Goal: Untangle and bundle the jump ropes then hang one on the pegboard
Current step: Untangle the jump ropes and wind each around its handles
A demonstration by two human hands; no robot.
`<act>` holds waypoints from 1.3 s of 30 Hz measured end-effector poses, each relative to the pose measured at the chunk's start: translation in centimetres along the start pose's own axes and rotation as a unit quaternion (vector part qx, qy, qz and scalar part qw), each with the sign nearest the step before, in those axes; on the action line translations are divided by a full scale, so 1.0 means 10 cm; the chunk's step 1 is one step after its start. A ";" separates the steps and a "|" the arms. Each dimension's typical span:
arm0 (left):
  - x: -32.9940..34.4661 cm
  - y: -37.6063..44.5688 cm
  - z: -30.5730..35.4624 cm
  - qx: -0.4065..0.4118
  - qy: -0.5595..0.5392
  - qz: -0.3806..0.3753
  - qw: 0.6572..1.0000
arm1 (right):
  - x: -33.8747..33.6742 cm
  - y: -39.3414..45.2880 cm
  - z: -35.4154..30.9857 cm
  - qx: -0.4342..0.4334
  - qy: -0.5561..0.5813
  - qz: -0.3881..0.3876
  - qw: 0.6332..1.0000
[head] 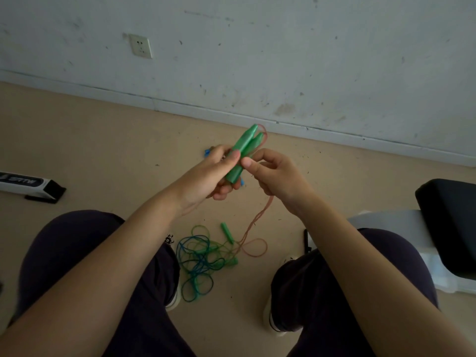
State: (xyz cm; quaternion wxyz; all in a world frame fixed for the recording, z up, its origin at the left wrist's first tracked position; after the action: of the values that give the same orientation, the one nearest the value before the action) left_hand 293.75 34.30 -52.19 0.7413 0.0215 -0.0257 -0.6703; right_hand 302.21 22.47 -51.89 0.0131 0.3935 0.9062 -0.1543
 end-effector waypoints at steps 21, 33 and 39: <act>-0.15 0.05 0.00 0.053 0.045 0.092 0.993 | 0.05 0.00 0.00 0.018 0.025 -0.052 0.998; -0.37 0.06 -0.06 0.009 0.118 0.144 0.983 | -0.04 -0.12 -0.20 -0.087 -0.203 0.012 0.975; -0.06 0.03 -0.15 -0.073 0.153 -0.126 0.978 | -0.10 -0.19 -0.32 -0.181 -0.289 0.102 0.934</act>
State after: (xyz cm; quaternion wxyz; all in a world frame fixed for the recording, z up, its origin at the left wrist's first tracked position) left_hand 294.04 34.94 -53.71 0.6459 0.0729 0.1396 -0.7470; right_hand 301.82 21.47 -48.19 0.3615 0.4128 0.8309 -0.0925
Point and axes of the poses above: each hand's wrist, its own y-axis towards the middle knuckle, its own x-axis out of the palm, z = x × y, the point moved 6 cm from there along y, towards the middle knuckle, and after that the axes turned 11 degrees about x, right-handed, at the moved point
